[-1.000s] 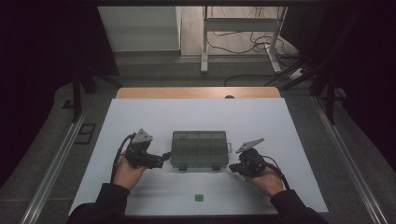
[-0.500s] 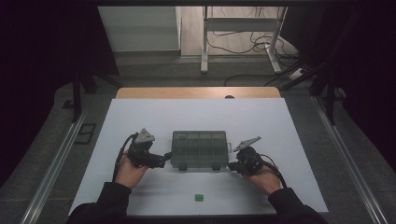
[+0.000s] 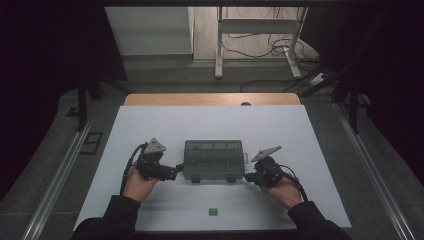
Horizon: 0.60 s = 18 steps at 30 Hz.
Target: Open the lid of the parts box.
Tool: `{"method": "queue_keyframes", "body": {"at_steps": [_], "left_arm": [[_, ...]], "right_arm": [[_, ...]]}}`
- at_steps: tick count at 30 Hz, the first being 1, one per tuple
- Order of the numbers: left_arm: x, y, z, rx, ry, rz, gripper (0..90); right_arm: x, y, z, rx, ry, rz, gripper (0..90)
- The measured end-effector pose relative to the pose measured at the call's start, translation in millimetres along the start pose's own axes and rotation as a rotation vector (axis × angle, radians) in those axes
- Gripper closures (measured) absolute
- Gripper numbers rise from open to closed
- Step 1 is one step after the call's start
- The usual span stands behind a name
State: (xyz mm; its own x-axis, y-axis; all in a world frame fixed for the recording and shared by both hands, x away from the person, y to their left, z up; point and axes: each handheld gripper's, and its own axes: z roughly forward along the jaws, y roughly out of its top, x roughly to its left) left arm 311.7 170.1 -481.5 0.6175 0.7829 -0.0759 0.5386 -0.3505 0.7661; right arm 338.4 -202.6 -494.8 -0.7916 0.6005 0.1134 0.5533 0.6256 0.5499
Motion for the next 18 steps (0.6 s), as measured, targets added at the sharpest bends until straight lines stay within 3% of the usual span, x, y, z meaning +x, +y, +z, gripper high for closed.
{"method": "queue_keyframes", "body": {"at_steps": [18], "left_arm": [[1.8, -0.8, -5.0, 0.002, 0.002, -0.015, 0.8]], "right_arm": [[3.1, 0.6, -6.2, -0.02, -0.001, -0.011, 89.5]]}}
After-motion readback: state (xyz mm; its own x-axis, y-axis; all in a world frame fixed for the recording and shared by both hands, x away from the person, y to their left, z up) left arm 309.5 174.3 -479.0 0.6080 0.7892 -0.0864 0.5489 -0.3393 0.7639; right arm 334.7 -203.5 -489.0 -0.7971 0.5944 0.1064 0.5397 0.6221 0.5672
